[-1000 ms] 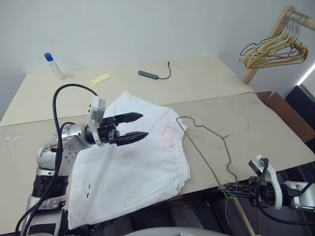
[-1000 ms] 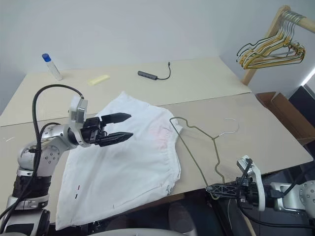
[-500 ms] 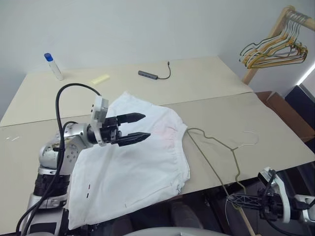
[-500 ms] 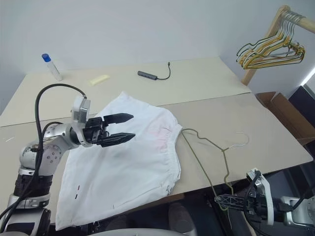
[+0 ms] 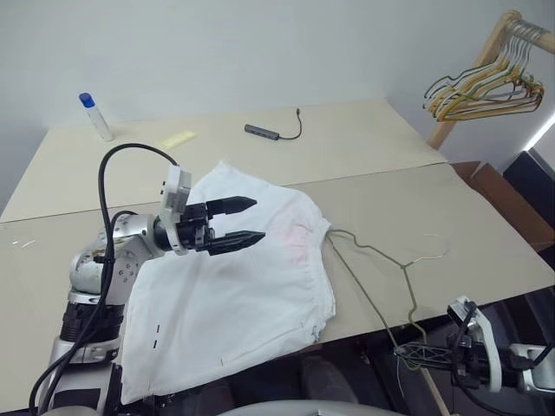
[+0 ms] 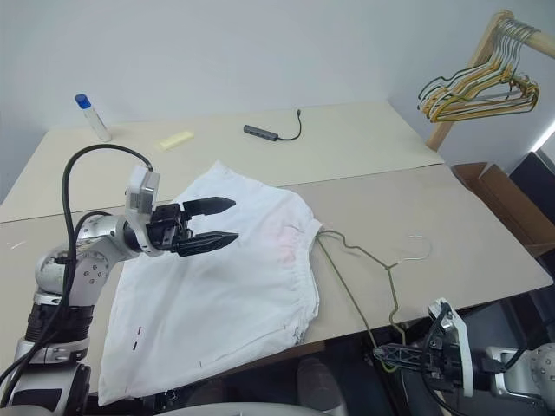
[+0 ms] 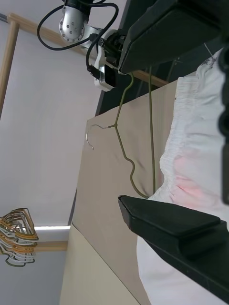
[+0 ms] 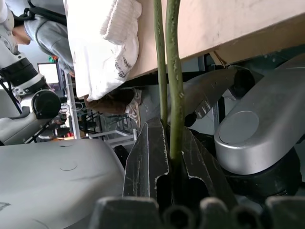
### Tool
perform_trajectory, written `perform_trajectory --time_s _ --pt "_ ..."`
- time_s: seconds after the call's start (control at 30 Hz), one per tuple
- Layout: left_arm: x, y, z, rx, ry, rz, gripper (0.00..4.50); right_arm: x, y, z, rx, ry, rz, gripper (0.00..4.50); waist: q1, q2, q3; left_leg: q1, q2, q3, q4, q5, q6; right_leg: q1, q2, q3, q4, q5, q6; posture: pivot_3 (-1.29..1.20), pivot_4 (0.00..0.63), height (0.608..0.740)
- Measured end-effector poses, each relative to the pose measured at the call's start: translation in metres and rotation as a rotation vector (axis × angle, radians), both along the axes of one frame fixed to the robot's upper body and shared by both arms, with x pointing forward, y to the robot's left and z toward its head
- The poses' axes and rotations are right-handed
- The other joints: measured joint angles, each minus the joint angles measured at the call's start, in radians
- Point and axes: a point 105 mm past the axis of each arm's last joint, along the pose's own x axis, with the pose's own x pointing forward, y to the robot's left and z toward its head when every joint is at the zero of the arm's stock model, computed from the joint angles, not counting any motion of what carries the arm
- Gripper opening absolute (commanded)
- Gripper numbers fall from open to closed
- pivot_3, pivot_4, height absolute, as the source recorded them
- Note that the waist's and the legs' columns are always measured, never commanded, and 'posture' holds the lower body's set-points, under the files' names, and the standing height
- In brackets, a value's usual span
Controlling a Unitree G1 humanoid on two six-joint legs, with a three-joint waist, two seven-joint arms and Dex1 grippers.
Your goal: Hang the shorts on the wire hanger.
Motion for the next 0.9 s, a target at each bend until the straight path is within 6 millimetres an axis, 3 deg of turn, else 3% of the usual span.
perform_trajectory --time_s 0.4,0.9 --pt "0.000 -0.001 -0.003 -0.008 0.002 0.004 4.41 0.007 0.005 0.004 0.006 -0.041 0.048 0.00 0.001 0.000 0.000 0.001 0.000 0.000 0.000 0.000 0.000 0.000 0.000 0.000 0.000 0.000 0.000 -0.25 0.000 0.740" --pt "-0.006 -0.004 -0.011 -0.017 0.002 0.041 4.41 0.056 0.014 -0.002 -0.067 -0.044 0.170 0.00 0.006 0.000 0.000 0.003 0.000 0.000 0.000 0.000 0.000 0.000 0.000 0.000 0.001 0.001 -0.001 -0.17 0.000 0.740"
